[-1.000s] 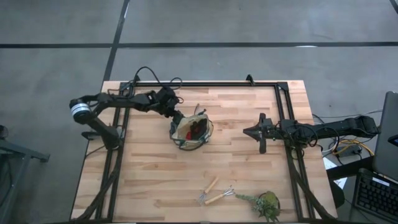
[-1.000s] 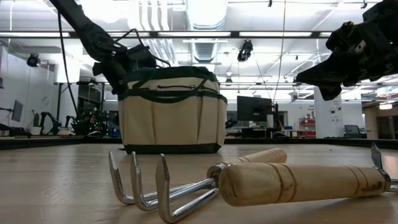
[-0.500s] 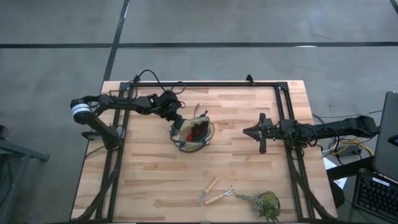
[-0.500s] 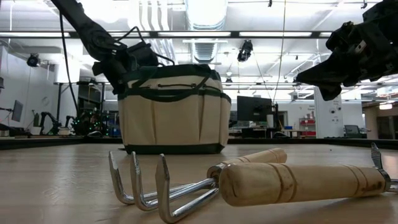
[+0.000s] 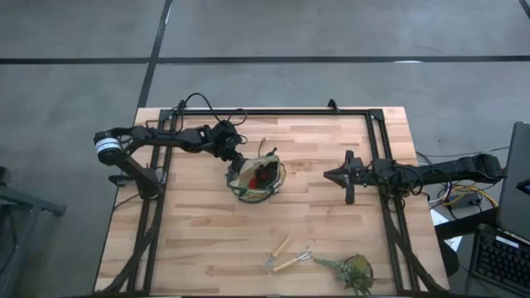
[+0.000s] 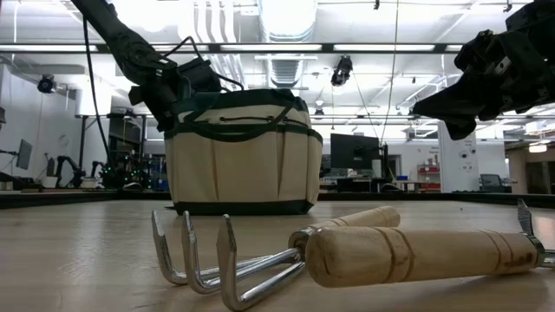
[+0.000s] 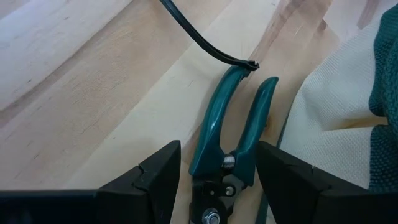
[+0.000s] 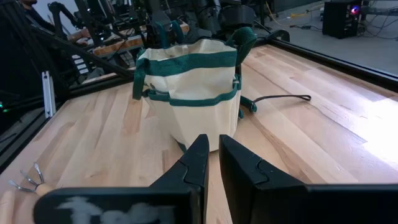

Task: Pick & Place Garden tools in Gardening bag
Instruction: Put the green shear scissors into the gardening bag

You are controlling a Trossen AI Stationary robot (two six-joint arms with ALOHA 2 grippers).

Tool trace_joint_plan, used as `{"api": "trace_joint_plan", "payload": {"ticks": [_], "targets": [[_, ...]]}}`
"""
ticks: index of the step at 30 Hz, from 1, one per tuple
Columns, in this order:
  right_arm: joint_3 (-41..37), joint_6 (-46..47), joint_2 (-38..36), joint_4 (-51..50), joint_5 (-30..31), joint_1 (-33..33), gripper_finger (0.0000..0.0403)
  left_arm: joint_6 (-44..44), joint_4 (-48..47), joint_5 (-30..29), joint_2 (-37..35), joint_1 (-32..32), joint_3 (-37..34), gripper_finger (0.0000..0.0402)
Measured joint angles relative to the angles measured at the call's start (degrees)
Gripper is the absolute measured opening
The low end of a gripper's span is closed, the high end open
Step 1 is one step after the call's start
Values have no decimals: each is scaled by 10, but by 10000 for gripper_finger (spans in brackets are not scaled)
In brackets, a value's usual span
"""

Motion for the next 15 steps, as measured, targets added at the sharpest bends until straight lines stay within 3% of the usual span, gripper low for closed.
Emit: {"api": "trace_joint_plan", "payload": {"ticks": [15], "targets": [[0,0,0,0,0,0,34,3,-8,-2,0,0,0,209]]}}
